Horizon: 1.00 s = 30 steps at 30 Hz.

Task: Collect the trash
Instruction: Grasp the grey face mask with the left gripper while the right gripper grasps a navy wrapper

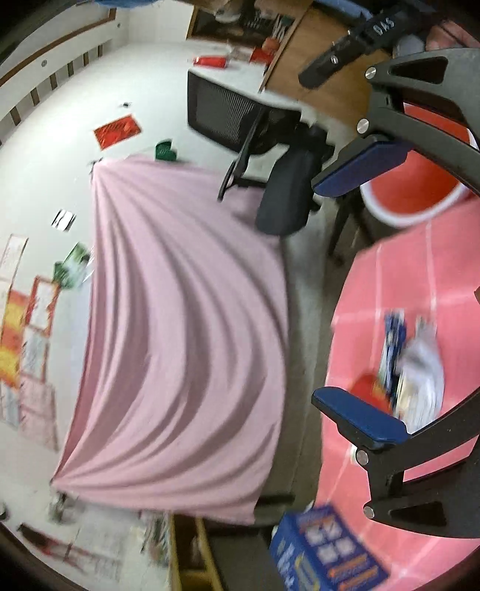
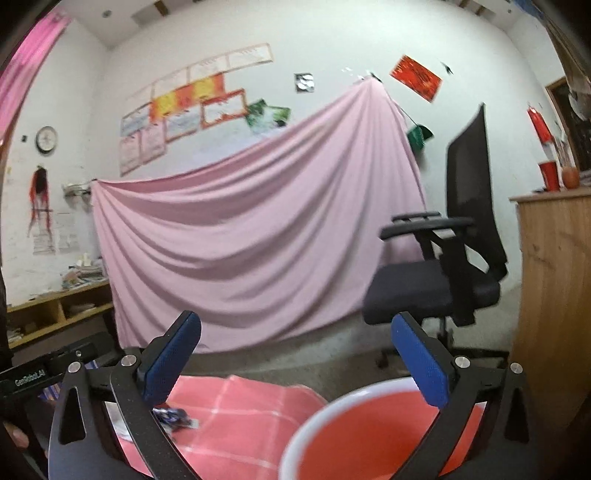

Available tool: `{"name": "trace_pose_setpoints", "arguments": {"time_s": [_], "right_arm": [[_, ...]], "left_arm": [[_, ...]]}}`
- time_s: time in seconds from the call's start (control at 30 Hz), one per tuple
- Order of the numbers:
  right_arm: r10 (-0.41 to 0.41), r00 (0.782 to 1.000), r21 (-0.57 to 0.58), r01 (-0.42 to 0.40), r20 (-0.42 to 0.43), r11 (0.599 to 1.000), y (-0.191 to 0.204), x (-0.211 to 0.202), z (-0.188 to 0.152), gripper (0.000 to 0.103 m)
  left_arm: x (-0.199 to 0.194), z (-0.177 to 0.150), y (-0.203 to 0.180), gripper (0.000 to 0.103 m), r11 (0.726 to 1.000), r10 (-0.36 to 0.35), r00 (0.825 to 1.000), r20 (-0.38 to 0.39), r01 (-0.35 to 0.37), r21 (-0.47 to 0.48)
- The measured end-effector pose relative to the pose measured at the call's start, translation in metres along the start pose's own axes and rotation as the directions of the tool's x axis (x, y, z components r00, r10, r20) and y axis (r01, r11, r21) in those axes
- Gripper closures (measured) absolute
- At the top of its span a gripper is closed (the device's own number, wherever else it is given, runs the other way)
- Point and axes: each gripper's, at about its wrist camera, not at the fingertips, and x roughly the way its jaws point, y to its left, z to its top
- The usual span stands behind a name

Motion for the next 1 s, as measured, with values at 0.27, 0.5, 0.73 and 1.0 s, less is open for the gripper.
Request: {"name": "trace_pose_setpoints", "arguments": {"time_s": [0.27,0.5,0.73,1.0], "right_arm": [[0.094,0.995,-0.055,-0.093,0.016,0.994,0.053,0.017,-0.01,0.0],[0.122,0.988,-0.099,-0.132,-0.096,0.986,0.088,0.05,-0.027,0.0],[0.126,0.947,-0.111,-0.165,-0.296,0.98,0.106,0.089,-0.047,0.0],[0.161,0.843,-0.105,-0.248,-0.514,0.963,0.122,0.13,-0.077,0.018]], "left_arm": [[-0.027,-0.016,0.059,0.002,0.993,0.12,0.991,0.062,-0.12,-0.001],[-0.019,-0.037,0.105,0.002,0.982,0.183,0.98,-0.071,-0.185,-0.026],[0.009,-0.057,0.126,0.003,0.976,0.18,0.946,-0.269,-0.207,-0.074],[0.04,-0.075,0.14,0.033,0.975,0.071,0.908,-0.412,-0.151,-0.164]]}}
